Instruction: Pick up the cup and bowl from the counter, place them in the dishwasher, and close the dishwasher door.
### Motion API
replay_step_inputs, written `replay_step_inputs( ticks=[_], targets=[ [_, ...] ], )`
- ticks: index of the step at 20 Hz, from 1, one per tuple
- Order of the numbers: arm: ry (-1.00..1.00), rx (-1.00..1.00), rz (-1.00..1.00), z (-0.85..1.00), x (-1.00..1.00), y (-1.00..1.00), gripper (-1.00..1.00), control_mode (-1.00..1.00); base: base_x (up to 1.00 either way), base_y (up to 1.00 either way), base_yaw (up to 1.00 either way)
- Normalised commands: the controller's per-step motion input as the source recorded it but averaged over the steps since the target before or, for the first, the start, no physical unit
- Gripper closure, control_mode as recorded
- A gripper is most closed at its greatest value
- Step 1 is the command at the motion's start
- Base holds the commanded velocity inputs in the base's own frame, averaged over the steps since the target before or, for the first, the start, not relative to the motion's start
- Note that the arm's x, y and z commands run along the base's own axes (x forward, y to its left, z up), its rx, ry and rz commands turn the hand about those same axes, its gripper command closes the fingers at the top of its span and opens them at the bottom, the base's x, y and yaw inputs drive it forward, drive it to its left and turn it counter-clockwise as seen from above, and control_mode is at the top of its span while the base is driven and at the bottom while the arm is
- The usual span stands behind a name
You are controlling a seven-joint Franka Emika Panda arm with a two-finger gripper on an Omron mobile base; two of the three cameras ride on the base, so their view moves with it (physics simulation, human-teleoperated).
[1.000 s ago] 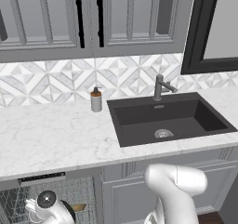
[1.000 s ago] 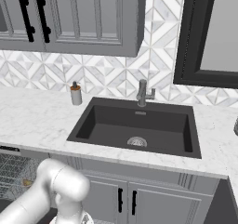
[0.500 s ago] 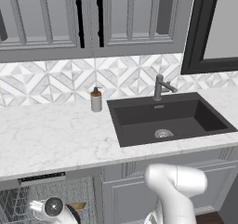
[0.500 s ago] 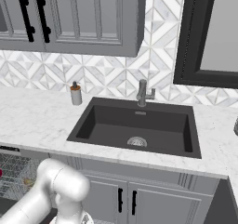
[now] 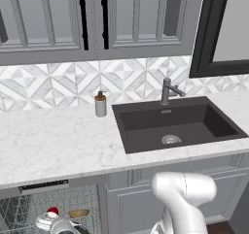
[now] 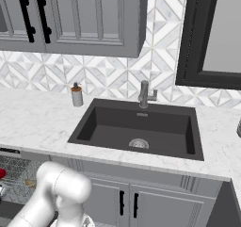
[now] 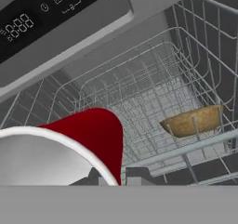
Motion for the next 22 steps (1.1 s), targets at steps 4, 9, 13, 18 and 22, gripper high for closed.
replay_step_inputs(
  ticks=[4,9,13,18,22],
  targets=[
    [0.03,0.00,0.04,-0.11,0.59,-0.01,1.00,-1.00,0.00,0.00,0.00],
    [0.25,0.00,0.02,0.00,0.60,-0.03,1.00,-1.00,0.00,0.00,0.00],
    [0.18,0.00,0.04,0.00,0.50,-0.13,1.00,-1.00,0.00,0.00,0.00],
    [0.04,0.00,0.09,-0.21,0.23,-0.04,1.00,-1.00,0.00,0.00,0.00],
    [0.06,0.00,0.05,-0.38,0.33,0.00,-1.00,-1.00,0.00,0.00,0.00]
  ],
)
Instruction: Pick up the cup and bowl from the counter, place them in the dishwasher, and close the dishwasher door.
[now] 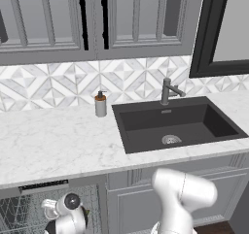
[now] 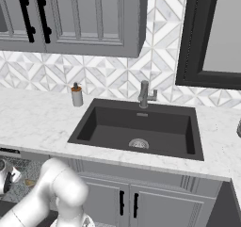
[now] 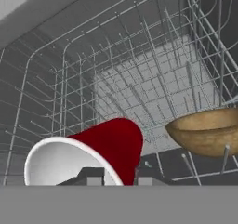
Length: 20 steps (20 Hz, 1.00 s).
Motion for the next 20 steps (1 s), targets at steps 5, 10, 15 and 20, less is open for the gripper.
replay_step_inputs(
  ticks=[5,10,15,20],
  targets=[
    [0.09,0.00,0.05,-0.34,0.30,0.00,-1.00,-1.00,0.00,0.00,0.00],
    [0.02,0.00,0.00,0.09,-0.07,0.00,-1.00,-1.00,0.00,0.00,0.00],
    [0.07,-0.05,0.00,0.55,-0.51,0.02,-1.00,-1.00,0.00,0.00,0.00],
    [0.27,-0.01,0.00,0.91,-0.92,-0.02,-1.00,-1.00,0.00,0.00,0.00]
  ],
)
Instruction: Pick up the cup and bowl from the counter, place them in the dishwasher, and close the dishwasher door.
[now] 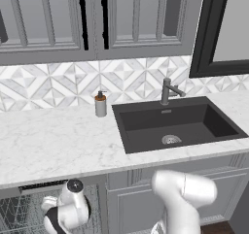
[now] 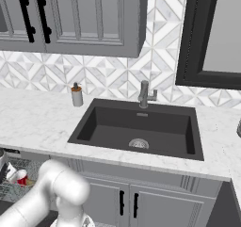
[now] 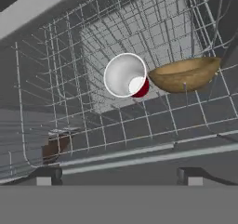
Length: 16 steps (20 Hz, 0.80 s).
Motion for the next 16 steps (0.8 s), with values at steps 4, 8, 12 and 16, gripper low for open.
replay_step_inputs(
  ticks=[4,8,12,16],
  targets=[
    [0.44,-0.05,0.03,0.77,-1.00,0.00,-1.00,-1.00,0.00,0.00,0.00],
    [0.39,-0.08,0.13,0.69,-1.00,-0.01,-1.00,-1.00,0.00,0.00,0.00],
    [0.04,-0.07,0.22,0.32,-1.00,-0.14,-1.00,-1.00,0.00,0.00,0.00],
    [0.00,-0.04,0.22,0.20,-1.00,-0.11,-1.00,-1.00,0.00,0.00,0.00]
  ],
)
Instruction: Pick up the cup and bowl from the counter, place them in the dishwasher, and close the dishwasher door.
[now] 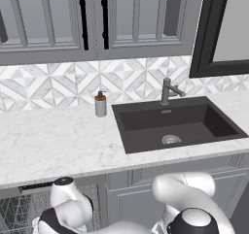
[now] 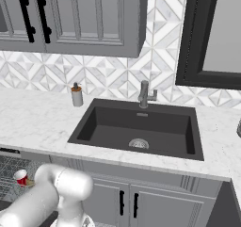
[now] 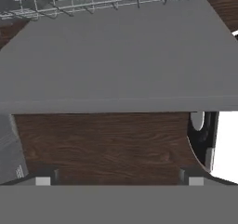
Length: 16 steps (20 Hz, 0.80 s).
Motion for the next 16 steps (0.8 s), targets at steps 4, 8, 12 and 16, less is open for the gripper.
replay_step_inputs(
  ticks=[4,8,12,16],
  targets=[
    [0.00,0.00,0.18,0.03,-1.00,-0.25,-1.00,-1.00,0.00,0.00,0.00],
    [0.01,0.00,0.14,0.00,-1.00,-0.25,-1.00,-1.00,0.00,0.00,0.00],
    [0.00,0.00,0.13,0.00,-1.00,-0.25,-1.00,-1.00,0.00,0.00,0.00],
    [0.00,0.00,0.11,-0.01,-1.00,-0.22,-1.00,-1.00,0.00,0.00,0.00]
  ],
)
